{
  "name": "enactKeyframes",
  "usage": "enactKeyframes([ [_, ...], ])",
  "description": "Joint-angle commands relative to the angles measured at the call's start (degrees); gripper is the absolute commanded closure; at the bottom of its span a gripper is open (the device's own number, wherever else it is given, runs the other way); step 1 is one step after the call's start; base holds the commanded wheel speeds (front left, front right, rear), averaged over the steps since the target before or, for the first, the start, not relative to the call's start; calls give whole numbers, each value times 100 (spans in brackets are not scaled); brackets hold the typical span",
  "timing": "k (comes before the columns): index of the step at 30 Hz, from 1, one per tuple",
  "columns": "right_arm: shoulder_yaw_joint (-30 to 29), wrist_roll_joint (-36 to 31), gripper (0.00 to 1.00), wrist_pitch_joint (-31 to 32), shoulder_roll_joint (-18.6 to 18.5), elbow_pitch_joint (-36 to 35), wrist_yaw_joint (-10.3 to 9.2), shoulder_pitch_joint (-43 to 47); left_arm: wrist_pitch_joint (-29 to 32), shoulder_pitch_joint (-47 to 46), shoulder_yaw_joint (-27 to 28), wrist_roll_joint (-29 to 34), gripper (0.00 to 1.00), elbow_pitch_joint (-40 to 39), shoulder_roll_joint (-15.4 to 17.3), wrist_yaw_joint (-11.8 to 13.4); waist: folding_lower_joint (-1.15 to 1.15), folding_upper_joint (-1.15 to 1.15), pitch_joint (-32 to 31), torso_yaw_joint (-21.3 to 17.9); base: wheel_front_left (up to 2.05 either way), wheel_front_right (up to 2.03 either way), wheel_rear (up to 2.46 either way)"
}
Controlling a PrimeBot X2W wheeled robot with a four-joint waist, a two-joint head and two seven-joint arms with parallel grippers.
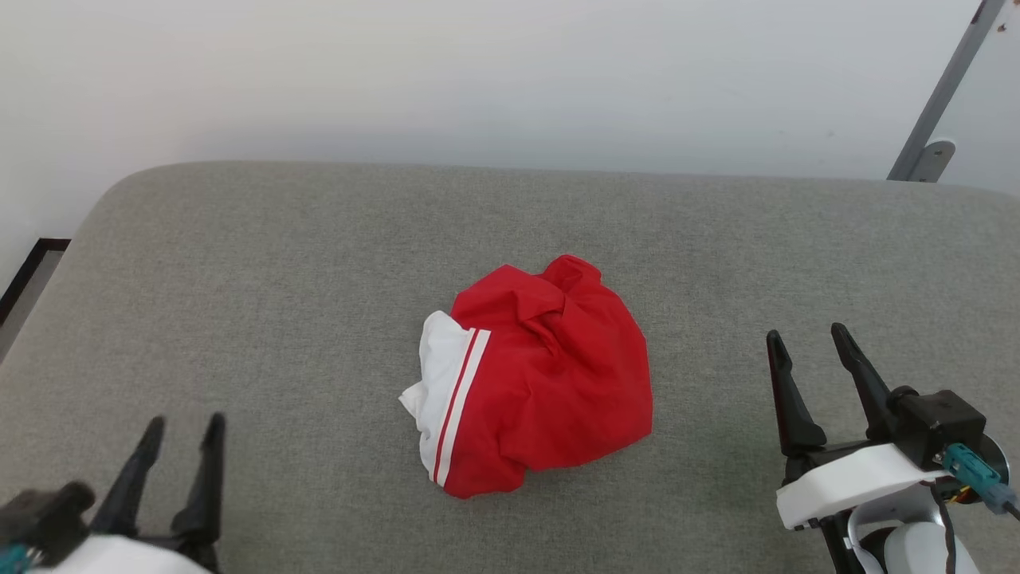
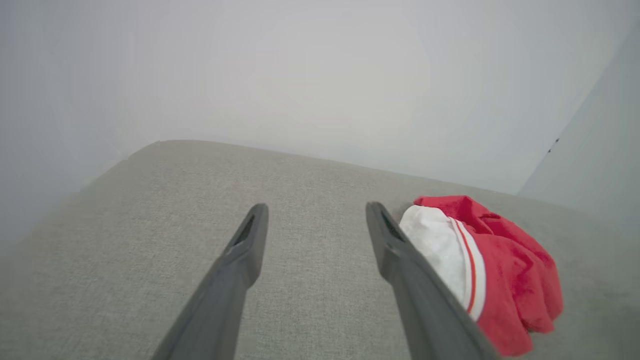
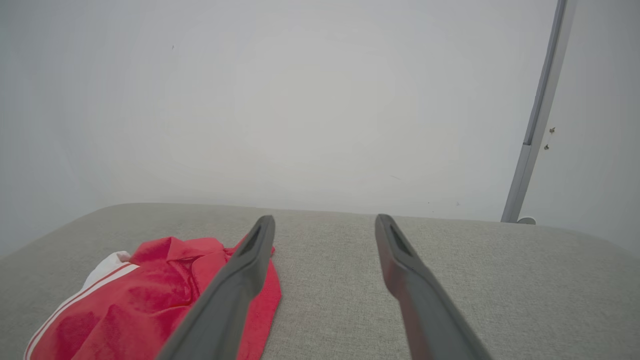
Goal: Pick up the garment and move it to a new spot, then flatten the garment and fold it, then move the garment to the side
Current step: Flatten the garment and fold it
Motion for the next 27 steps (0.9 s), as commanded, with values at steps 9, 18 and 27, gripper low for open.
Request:
enactKeyframes([
  [9,141,-20,0,-15,-65,23,-2,-256,1695,-1294,-958,-1057,0,-317,507,-114,0,0,263,-243,0,0,0],
  [18,210,33,0,-133,-7,183,-2,-400,3254,-2432,-1692,-1540,0,-171,897,-114,0,0,463,-667,0,0,0],
  [27,248,56,0,-280,55,346,-2,-600,4835,-3333,-2091,-1888,0,525,867,211,0,0,685,-1085,0,0,0],
])
